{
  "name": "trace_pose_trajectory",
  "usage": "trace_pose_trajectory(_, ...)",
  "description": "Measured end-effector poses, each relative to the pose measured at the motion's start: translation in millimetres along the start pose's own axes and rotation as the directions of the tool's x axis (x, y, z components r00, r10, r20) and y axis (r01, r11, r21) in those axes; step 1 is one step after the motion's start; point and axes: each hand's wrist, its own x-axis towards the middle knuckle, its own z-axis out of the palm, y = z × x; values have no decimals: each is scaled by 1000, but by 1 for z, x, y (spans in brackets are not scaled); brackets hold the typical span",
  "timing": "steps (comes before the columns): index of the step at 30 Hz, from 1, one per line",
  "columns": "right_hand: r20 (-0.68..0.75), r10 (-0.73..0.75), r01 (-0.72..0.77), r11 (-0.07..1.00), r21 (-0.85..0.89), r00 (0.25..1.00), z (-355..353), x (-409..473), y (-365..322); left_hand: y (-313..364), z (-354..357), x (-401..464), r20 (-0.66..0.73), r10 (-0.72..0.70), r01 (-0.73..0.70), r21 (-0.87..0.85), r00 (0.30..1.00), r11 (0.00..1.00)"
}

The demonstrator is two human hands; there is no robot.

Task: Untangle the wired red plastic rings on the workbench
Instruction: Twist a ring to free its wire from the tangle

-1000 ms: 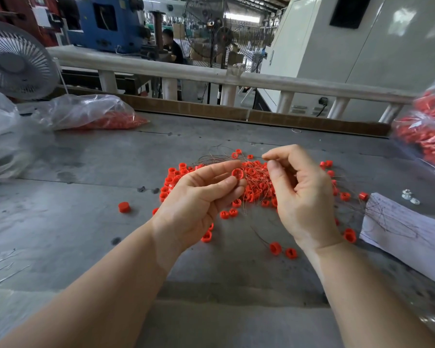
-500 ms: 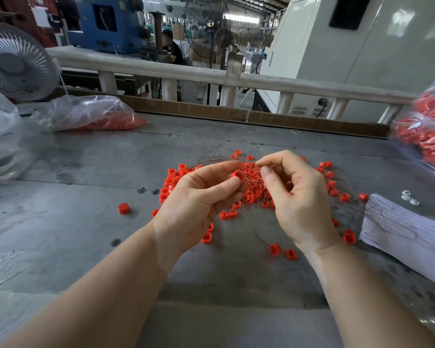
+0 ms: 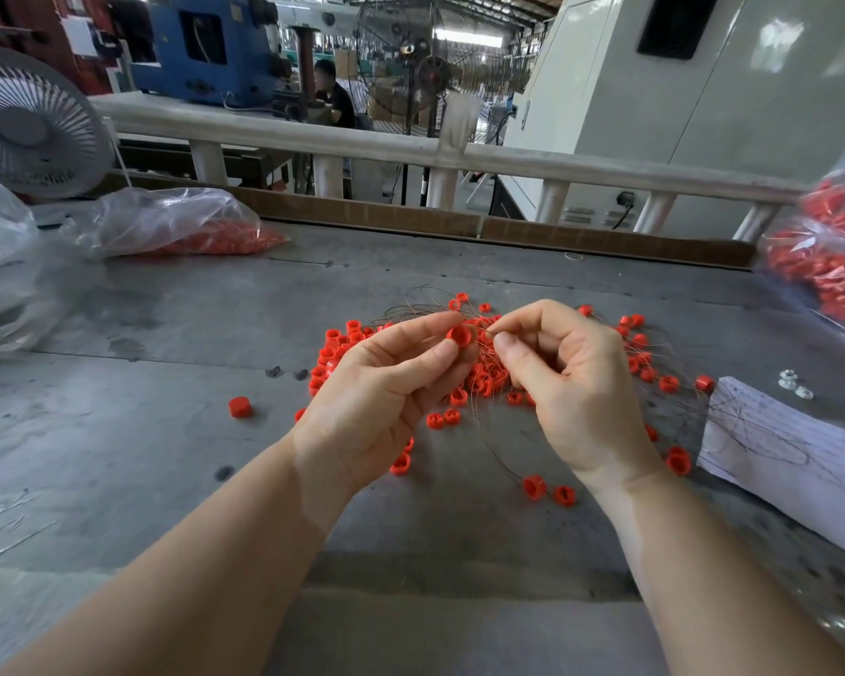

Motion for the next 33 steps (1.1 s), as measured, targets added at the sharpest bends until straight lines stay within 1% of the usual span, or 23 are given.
trace_pose_trajectory(3, 28, 26, -27, 999, 20, 999, 1, -1, -1, 0, -1, -1, 3, -10, 11, -13, 1000, 1000)
trace_pose_trajectory(8, 41, 43, -42, 999, -25, 998, 1, -1, -1, 0, -1, -1, -2, -5, 5, 48, 1000, 999)
trace_pose_trajectory(15, 20, 51, -50, 997, -63, 999, 0, 0, 1, 1, -1, -1, 6, -21, 21, 17, 1000, 1000)
trace_pose_trajectory(22, 15, 36, -34, 995, -92, 999, 0, 0, 1, 3, -1, -1, -21, -52, 52, -13, 998, 999)
trace_pose_trajectory(28, 9, 42, -41, 995, -94, 999, 0, 0, 1, 4, 0, 0, -33, -71, 70, -48, 997, 996)
trace_pose_trajectory(33, 4, 46, -45, 994, -97, 999, -1, 1, 2, 5, 1, 0, -46, -81, 79, -43, 996, 996)
